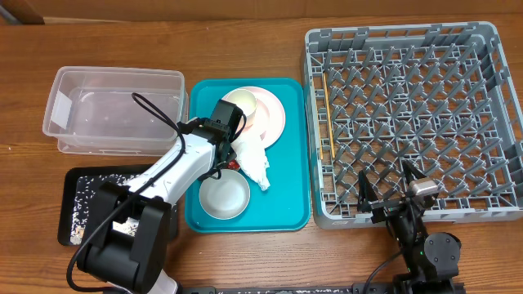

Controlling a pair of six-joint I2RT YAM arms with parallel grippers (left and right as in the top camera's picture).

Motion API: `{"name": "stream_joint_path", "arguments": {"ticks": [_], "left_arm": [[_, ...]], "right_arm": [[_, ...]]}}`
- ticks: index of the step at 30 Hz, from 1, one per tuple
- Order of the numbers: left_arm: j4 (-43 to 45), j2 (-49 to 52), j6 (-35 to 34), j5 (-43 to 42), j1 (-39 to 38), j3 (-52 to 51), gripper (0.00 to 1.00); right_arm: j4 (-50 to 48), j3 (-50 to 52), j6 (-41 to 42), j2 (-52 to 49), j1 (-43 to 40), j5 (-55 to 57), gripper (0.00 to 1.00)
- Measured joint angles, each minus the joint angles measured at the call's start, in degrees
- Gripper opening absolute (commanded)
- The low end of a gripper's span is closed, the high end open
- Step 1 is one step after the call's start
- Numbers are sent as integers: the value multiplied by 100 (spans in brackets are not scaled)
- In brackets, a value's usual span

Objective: Sort waste into correct bins and load items into the dishwasher
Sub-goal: 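Grasp the red snack wrapper on the teal tray with the left gripper, then carry the red wrapper left and drop it into the clear bin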

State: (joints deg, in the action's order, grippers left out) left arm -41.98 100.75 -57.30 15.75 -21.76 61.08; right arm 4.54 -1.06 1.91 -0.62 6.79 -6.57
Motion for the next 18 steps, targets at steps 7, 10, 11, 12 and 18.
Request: {"name": "stream_joint_path", "arguments": {"ticks": [7,10,11,12,18], "left_arm": [[9,0,-28,79,2,0,35],[7,0,-59,101,15,0,36],[4,0,-63,98,20,2,36],[9,0,-63,92,39,0,35],[17,0,-66,-72,48,2,31]], "right_arm": [[-2,0,2,0,0,0,100],[2,0,0,0,0,0,100],[-2,0,4,0,0,-2,100],[2,0,2,0,0,0,100],[0,0,0,0,0,0,100]]}}
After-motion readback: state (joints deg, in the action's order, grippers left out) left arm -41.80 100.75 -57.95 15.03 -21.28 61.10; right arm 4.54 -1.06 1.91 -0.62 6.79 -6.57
